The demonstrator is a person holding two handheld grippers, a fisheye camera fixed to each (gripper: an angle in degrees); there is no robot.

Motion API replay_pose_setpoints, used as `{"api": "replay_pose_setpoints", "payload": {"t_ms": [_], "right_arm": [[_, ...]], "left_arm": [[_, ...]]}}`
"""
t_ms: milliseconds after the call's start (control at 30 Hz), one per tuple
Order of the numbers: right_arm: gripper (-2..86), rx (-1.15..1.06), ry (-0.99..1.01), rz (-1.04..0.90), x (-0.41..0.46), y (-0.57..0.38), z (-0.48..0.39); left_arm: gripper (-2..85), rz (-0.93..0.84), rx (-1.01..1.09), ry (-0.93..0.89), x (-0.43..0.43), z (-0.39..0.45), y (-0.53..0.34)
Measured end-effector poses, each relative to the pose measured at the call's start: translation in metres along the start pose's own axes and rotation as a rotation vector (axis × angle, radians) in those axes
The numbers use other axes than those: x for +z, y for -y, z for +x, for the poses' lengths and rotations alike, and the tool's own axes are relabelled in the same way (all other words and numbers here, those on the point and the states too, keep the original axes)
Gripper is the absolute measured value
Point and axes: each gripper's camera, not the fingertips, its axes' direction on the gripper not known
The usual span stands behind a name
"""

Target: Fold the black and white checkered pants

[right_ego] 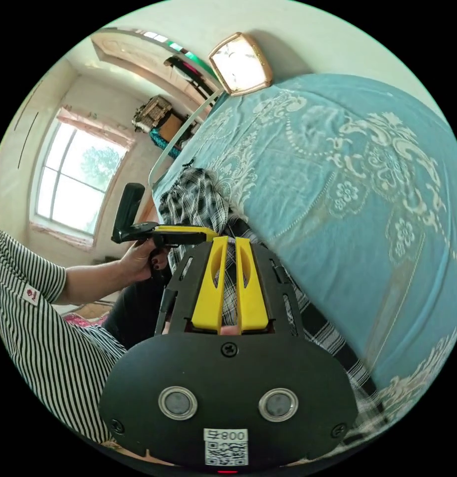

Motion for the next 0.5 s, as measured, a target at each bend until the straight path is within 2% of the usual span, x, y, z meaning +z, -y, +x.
{"api": "replay_pose_setpoints", "payload": {"t_ms": [133, 367, 500], "right_arm": [[5.8, -0.143, -0.128, -0.101, 0.046, 0.033, -0.005], [7.0, -0.297, -0.212, -0.178, 0.102, 0.062, -0.010], [3.4, -0.340, -0.304, -0.222, 0.133, 0.076, -0.006]], "left_arm": [[0.2, 0.011, -0.023, -0.025, -0.038, 0.017, 0.001], [0.2, 0.024, -0.051, -0.070, -0.089, 0.043, 0.008], [0.2, 0.039, -0.075, -0.108, -0.117, 0.057, 0.013]]}}
